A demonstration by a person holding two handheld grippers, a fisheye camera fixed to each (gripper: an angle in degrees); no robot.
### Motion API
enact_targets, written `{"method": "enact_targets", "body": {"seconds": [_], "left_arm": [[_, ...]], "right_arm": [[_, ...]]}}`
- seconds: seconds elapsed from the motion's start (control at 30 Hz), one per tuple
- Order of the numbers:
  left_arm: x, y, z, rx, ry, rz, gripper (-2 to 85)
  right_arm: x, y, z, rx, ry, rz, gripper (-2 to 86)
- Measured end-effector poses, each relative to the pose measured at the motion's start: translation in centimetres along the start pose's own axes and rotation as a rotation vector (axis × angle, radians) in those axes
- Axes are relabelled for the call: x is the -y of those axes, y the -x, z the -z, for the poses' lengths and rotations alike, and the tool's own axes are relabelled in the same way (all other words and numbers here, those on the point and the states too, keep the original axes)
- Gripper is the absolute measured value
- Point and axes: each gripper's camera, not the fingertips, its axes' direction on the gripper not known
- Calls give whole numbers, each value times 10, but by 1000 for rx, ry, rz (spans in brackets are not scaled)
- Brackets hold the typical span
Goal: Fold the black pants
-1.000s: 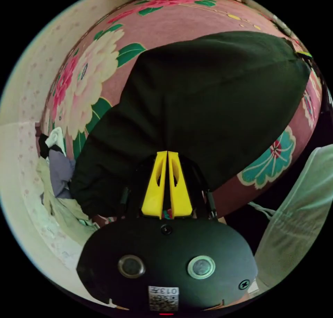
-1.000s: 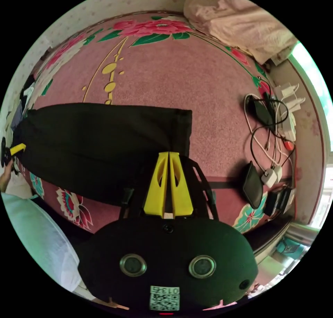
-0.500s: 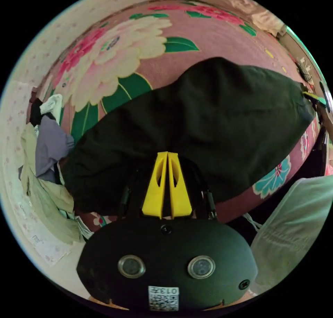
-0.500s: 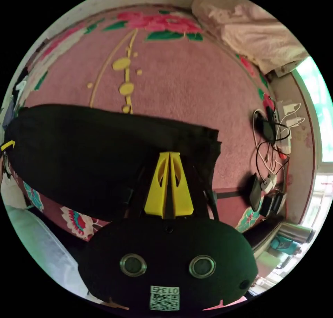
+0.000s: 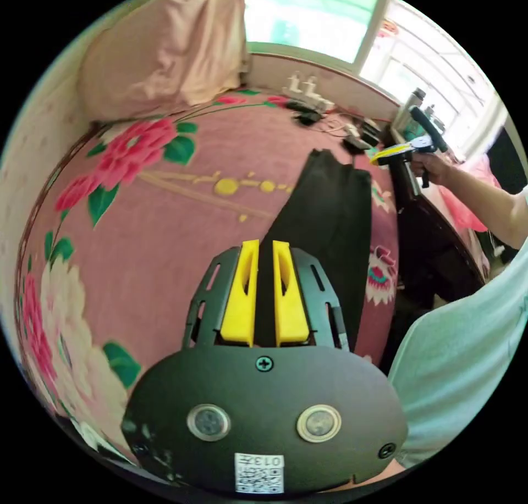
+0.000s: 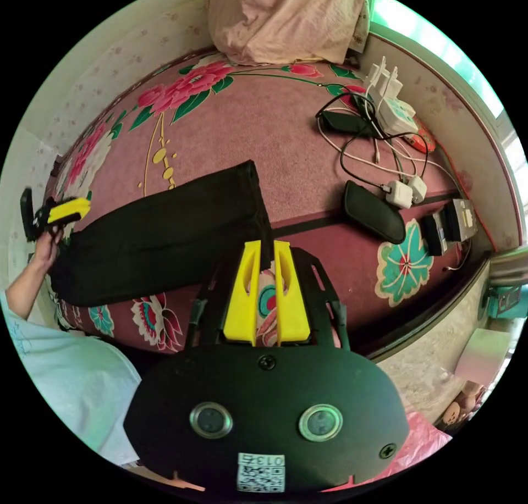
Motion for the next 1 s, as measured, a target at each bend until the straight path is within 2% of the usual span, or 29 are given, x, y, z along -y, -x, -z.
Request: {"method": "enact_targets", "body": {"seconds": [0.13,0.23,0.33,0.43,0.5,0.7,0.8,0.87,0.9,1.0], "left_arm": [[103,-64,-61,-169,7,-293,36],[144,-99,-103,-174,54,-423,13],[164,-99,-132,-184,102,-402,4],[160,-74,-152,-47,209,-320,-2],[150,-52,-148,-117,153,-233,-3],[144,-40,-135,-53,113,-201,0],[145,-29,-125,-148,88,-153,8],[141,-29,-109,-139,22,-210,22],[138,-30,-100,-128,-5,-254,59],[138,-31,-99,-124,28,-332,132]], "right_arm": [[-2,9,-23,27,80,32,16],[-2,23,-37,30,103,93,7],[2,25,-53,36,109,108,3],[9,18,-74,25,125,100,1],[12,13,-86,18,145,96,1],[8,-8,-79,60,67,78,4],[1,-28,-61,88,35,25,11],[-6,-42,-38,45,-13,-9,21],[-11,-52,-24,42,-29,-26,45],[-17,-74,-3,152,-74,-57,88]]}}
